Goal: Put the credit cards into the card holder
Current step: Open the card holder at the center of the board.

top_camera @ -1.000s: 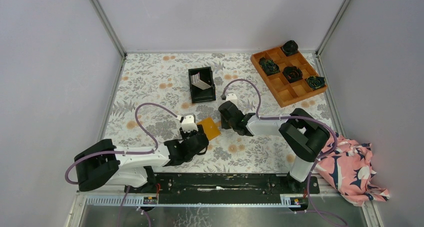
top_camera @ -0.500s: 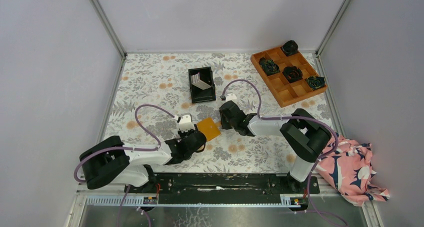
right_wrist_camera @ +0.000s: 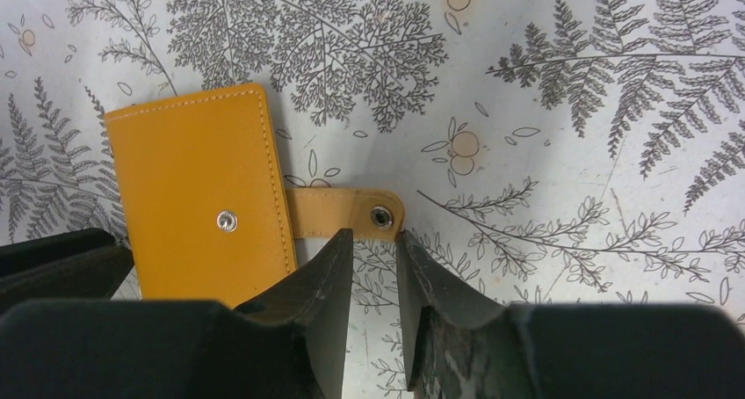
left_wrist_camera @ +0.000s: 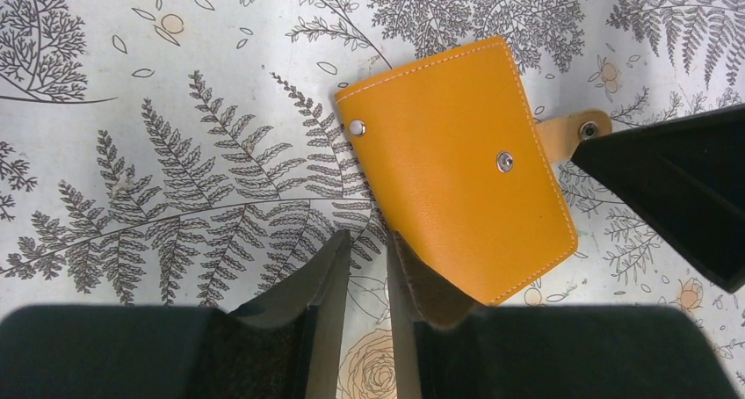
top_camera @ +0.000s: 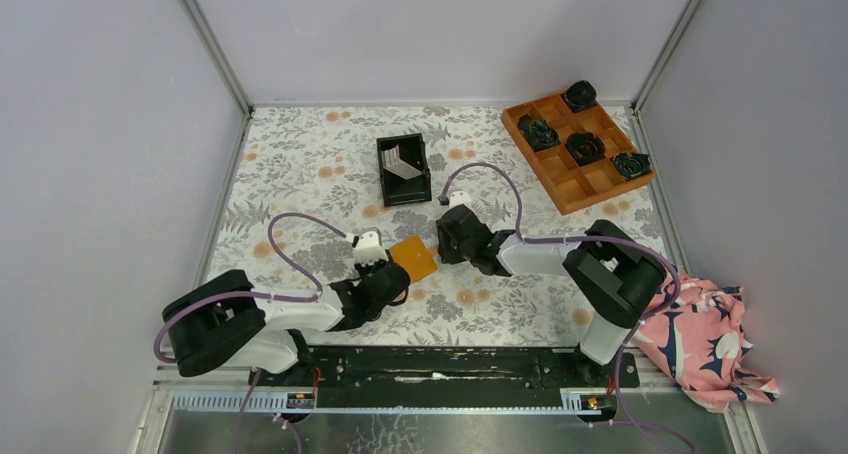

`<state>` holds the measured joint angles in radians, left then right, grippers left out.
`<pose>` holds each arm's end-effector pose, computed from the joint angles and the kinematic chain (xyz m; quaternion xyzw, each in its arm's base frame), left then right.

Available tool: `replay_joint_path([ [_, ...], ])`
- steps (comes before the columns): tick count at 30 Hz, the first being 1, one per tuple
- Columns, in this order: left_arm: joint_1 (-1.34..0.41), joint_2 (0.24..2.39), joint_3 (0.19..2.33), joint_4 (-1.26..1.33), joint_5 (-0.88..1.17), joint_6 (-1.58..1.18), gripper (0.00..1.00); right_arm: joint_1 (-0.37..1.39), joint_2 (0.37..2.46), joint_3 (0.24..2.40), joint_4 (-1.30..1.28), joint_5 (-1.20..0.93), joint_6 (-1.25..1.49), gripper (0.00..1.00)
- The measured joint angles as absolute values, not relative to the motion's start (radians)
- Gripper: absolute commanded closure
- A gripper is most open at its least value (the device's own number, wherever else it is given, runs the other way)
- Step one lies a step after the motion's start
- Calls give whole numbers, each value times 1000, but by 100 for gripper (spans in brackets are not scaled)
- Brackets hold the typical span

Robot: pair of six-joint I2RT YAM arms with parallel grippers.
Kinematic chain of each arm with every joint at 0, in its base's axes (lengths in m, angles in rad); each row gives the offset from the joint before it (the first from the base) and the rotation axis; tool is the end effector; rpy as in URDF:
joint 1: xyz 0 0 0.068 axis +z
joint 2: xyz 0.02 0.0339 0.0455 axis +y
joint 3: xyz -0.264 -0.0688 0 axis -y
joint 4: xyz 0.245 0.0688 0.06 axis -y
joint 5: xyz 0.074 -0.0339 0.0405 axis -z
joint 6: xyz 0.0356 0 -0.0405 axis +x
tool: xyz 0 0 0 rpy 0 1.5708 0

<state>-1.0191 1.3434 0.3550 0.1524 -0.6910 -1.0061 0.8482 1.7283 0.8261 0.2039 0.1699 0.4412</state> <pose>0.1311 -0.1698 0.1238 -0.1159 0.8789 -0.1193 0.4471 0.2320 0.2540 0.1490 -0.1474 0.8917 0.1915 0.3827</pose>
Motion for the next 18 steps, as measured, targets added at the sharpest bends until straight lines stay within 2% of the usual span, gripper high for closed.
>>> replay_joint_path([
  [18, -1013, 1347, 315, 250, -688, -1015, 73, 917, 1697, 801, 183, 183, 466, 65],
])
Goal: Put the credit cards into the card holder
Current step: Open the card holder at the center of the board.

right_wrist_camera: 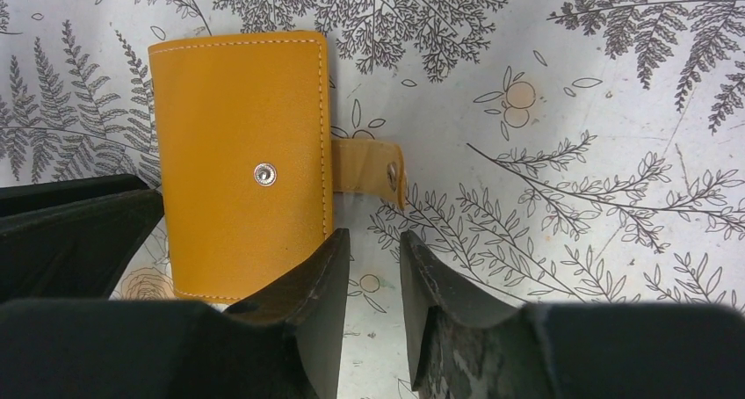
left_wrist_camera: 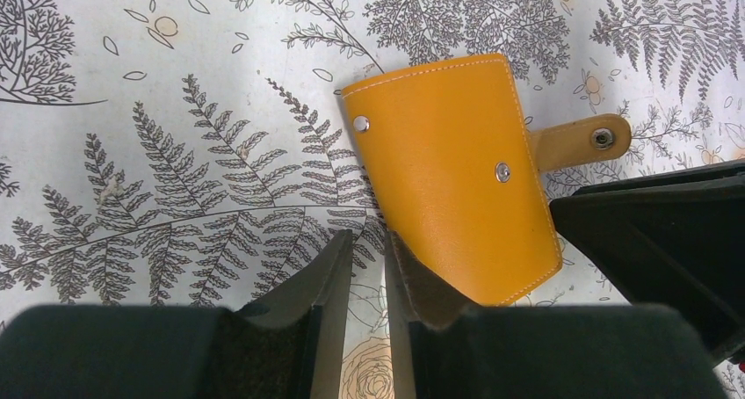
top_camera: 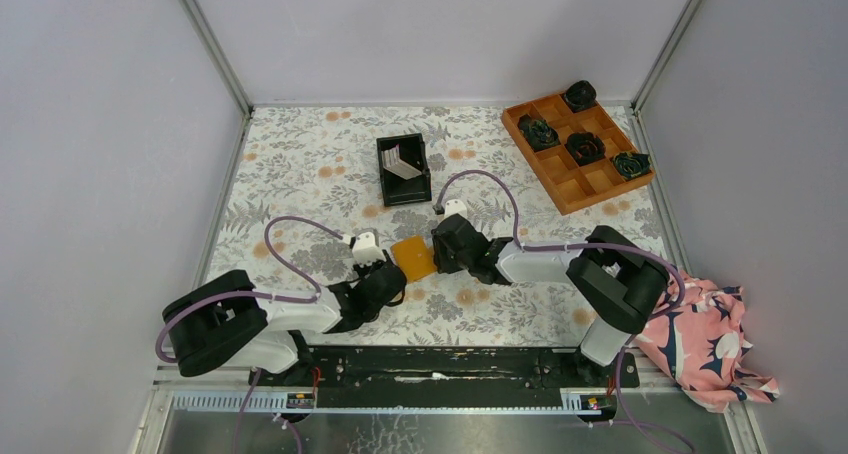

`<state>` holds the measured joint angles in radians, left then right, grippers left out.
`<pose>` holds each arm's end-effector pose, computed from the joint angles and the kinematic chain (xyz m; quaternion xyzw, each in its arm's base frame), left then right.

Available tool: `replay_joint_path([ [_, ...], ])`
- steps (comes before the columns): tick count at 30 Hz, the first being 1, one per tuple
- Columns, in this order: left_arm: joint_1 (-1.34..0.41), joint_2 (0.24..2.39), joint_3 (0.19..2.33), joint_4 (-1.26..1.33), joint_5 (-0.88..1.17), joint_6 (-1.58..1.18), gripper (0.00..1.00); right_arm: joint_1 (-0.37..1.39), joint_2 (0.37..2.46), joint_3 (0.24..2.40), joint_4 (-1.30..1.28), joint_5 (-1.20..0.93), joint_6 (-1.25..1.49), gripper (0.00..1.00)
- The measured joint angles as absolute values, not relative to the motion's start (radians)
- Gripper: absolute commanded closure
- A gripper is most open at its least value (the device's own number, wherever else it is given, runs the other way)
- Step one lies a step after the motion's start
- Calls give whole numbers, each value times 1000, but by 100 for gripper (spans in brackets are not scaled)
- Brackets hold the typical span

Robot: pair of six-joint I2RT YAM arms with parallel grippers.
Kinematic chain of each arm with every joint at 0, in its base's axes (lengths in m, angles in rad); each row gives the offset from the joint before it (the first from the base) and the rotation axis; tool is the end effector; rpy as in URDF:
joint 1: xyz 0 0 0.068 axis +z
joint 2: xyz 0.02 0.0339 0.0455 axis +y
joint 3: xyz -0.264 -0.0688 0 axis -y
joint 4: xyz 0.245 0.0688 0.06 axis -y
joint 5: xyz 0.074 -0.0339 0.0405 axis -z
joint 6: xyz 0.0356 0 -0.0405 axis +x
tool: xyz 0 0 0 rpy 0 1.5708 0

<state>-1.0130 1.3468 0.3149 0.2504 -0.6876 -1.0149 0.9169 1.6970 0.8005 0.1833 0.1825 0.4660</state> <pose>0.1307 -0.1668 0.1199 -0.1304 0.8690 -0.1428 0.4555 0.2092 0.2624 0.1502 -0.1655 0.8912 0.2002 0.3718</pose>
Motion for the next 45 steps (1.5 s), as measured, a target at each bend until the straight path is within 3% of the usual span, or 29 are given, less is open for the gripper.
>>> replay_joint_path([
  [23, -1003, 1346, 285, 319, -681, -1015, 73, 936, 1621, 774, 152, 140, 487, 65],
  [45, -999, 1350, 261, 370, -682, -1015, 74, 937, 1621, 717, 283, 86, 545, 65],
])
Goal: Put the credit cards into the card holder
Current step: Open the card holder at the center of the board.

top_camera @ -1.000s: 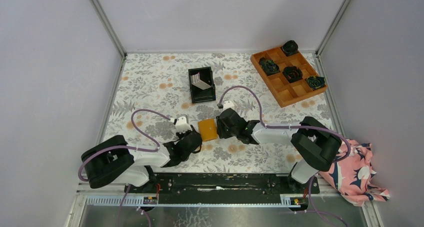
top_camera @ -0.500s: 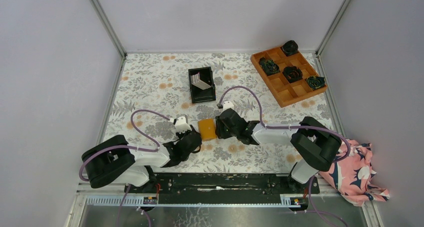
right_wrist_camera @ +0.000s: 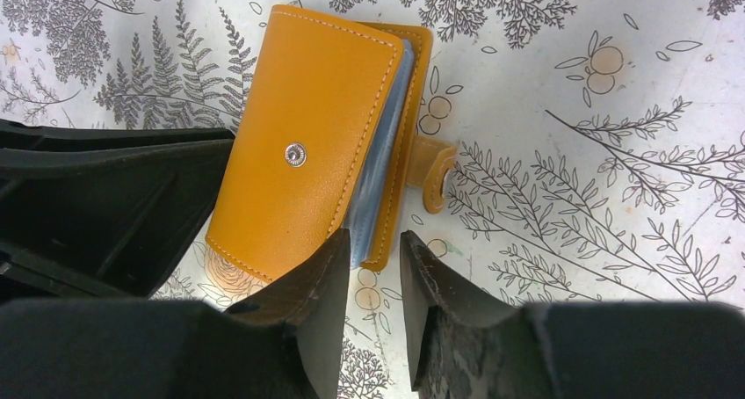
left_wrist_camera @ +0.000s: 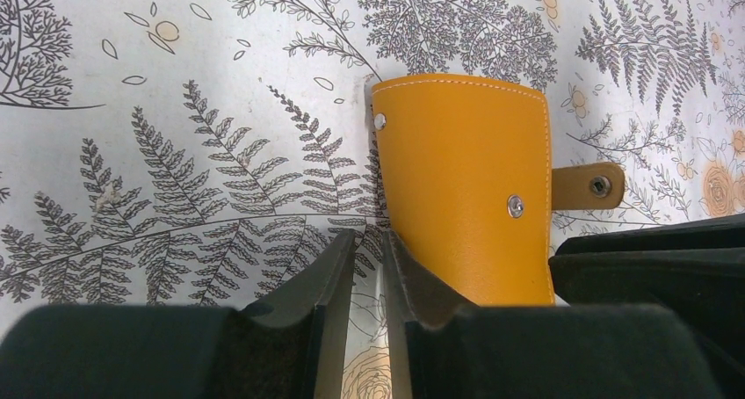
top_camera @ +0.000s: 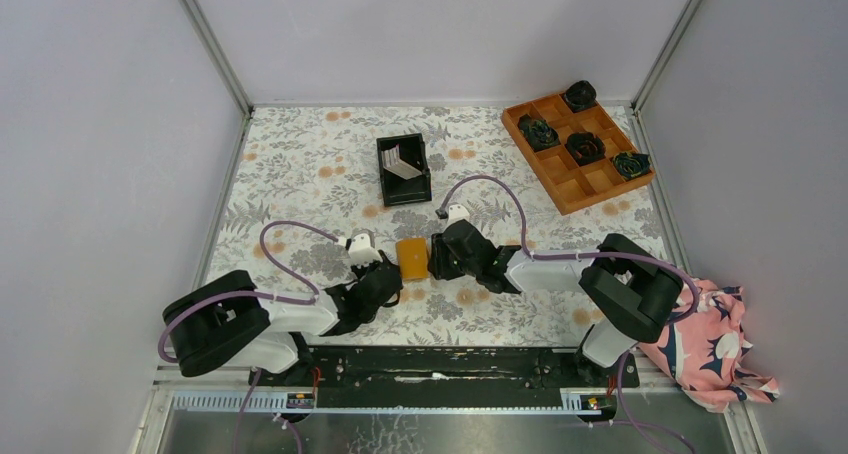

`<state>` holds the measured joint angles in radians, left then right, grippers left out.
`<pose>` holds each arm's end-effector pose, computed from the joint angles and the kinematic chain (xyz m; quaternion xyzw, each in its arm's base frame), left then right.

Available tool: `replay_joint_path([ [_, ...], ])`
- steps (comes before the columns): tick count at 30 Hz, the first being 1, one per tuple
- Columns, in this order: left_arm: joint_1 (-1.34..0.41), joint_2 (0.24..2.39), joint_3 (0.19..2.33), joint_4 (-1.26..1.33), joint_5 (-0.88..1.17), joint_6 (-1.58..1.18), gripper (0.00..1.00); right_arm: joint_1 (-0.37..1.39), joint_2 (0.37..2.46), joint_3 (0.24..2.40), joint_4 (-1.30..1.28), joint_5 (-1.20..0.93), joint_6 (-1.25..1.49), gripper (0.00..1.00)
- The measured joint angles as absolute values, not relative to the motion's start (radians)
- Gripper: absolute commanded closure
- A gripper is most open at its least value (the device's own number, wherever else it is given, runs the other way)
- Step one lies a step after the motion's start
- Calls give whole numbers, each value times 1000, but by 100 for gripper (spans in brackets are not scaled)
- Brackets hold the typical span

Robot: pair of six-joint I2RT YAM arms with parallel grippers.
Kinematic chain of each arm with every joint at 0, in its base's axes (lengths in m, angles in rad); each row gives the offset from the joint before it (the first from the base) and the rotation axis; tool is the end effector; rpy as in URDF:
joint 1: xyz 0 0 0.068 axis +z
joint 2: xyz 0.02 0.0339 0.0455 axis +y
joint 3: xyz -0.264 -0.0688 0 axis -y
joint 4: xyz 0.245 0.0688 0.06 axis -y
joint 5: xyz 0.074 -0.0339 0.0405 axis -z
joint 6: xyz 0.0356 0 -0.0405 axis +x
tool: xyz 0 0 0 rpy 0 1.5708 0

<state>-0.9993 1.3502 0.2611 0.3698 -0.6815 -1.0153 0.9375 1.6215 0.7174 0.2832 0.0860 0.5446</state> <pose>0.1299 -0.1606 0.1148 -0.1449 0.8572 -0.1665 0.4652 0.1925 0.2570 0.1580 -0.1541 0.8752 0.2802 0.3629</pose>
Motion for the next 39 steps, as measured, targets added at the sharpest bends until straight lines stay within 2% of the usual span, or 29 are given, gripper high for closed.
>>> replay_joint_path([
  [39, -999, 1366, 233, 443, -681, -1031, 75, 962, 1651, 738, 222, 154, 531, 65],
])
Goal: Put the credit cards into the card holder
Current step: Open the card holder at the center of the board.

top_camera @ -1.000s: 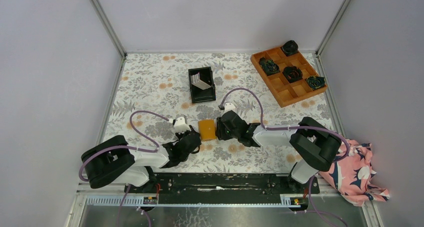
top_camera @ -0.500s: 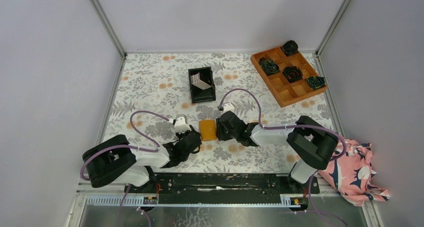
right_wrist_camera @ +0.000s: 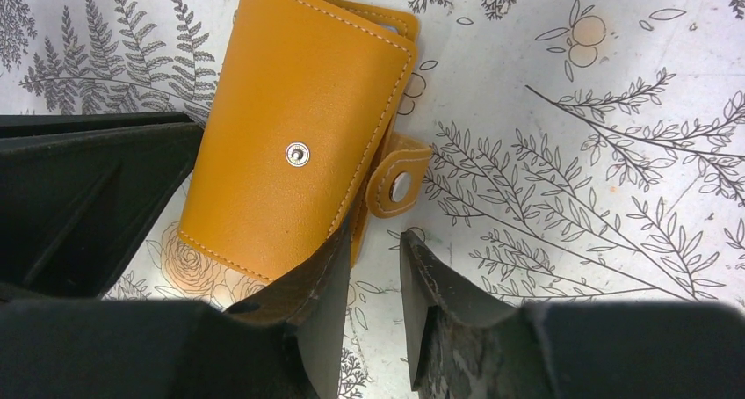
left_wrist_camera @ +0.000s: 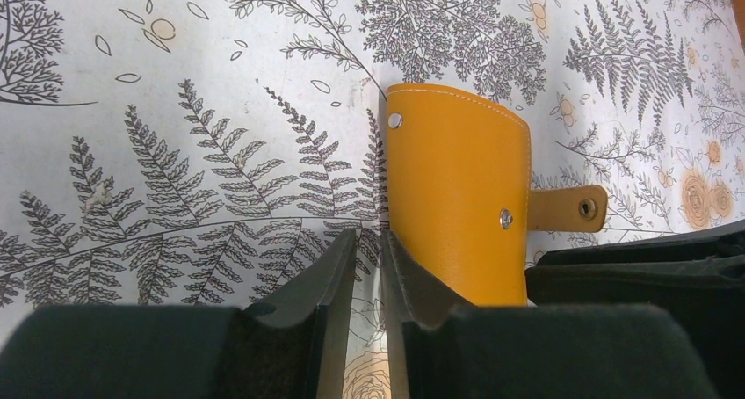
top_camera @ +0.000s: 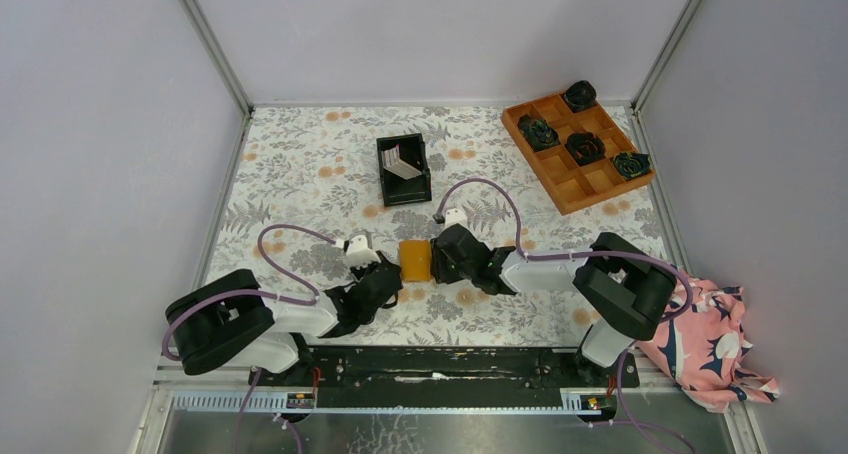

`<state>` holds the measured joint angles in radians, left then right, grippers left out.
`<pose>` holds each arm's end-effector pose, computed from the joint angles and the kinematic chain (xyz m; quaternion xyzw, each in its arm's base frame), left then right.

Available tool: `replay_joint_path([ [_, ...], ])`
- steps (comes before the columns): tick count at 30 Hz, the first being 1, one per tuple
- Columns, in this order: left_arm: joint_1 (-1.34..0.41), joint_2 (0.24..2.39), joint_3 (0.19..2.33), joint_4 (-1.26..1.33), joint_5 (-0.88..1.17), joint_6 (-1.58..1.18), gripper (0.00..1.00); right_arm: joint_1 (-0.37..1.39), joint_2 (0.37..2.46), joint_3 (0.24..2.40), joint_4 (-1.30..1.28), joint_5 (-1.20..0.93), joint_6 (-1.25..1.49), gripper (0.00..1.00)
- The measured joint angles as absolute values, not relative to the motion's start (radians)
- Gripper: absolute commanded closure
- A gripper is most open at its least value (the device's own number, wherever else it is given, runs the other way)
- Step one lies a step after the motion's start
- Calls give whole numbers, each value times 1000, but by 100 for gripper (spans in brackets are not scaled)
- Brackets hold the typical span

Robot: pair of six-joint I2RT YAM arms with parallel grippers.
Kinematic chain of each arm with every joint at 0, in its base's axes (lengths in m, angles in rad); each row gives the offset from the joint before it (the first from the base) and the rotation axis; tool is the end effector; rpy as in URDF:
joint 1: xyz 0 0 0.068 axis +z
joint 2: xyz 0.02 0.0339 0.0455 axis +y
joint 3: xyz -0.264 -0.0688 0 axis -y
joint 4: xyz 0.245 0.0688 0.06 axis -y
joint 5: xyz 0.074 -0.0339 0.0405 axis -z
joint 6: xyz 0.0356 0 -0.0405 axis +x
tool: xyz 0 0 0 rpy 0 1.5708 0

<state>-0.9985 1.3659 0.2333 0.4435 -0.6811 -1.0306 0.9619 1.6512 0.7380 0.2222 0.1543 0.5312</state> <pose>0.1288 -0.1585 0.1109 -0.1562 0.8501 -0.1821 0.4689 0.1890 0.2615 0.1498 -0.1607 0.8883 0.2371 0.3590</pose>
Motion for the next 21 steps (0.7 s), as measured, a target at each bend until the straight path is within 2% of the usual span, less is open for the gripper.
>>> replay_joint_path([
  [21, -999, 1366, 221, 463, -680, -1046, 76, 982, 1619, 747, 206, 174, 531, 65],
])
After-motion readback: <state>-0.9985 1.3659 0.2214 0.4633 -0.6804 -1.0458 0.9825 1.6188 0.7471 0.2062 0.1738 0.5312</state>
